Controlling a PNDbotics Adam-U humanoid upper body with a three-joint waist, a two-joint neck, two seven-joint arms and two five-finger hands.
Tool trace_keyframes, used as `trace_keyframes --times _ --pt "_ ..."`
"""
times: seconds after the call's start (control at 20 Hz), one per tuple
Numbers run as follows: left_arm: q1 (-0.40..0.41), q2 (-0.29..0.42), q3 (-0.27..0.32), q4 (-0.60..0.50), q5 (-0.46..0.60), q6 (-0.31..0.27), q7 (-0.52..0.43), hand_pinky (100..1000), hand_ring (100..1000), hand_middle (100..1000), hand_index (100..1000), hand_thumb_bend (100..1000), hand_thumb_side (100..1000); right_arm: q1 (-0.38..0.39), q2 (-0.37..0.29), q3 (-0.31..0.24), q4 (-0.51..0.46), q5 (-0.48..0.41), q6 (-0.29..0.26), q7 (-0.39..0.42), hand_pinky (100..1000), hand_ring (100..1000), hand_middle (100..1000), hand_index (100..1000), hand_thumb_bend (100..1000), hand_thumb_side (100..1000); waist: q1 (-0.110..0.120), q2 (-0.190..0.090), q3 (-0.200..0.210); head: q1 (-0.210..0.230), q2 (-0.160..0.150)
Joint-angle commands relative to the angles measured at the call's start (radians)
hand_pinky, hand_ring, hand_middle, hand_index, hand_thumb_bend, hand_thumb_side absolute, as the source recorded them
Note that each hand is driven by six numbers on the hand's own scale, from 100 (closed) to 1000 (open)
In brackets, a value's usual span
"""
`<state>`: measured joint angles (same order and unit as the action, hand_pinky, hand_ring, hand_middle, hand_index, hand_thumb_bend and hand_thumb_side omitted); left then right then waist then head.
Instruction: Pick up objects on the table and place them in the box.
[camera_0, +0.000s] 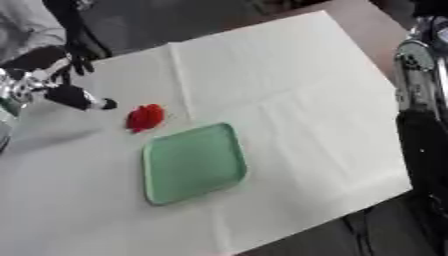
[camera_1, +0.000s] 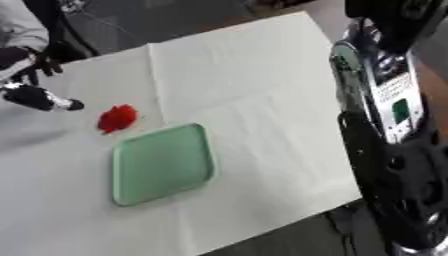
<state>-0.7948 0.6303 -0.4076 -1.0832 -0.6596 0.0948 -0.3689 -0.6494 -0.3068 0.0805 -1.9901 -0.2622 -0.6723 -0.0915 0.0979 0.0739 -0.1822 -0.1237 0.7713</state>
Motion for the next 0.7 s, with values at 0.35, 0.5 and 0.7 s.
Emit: trace_keyframes --times 0.35,0.5,0.7 --pt "-0.032 0.058 -0.061 -0.109 0.176 0.052 -0.268 452 537 662 791 683 370 -0.023 -0.004 0.001 -0.01 -0.007 0.007 0.001 225 376 425 488 112 347 -0.001 -0.015 0.001 0.0 -0.001" --pt "-0.035 0.062 -0.069 -0.129 0.172 0.066 -0.348 465 547 670 791 659 361 -0.023 -0.005 0.001 -0.01 -0.007 0.006 0.002 225 377 425 488 112 347 -0.001 -0.016 0.002 0.0 -0.001" --pt "-0.031 0.053 -0.078 -0.136 0.134 0.043 -0.369 484 564 690 792 651 356 -0.025 -0.002 0.002 -0.01 -0.009 0.006 0.002 225 377 426 488 113 347 -0.001 -0.015 -0.002 0.002 -0.001"
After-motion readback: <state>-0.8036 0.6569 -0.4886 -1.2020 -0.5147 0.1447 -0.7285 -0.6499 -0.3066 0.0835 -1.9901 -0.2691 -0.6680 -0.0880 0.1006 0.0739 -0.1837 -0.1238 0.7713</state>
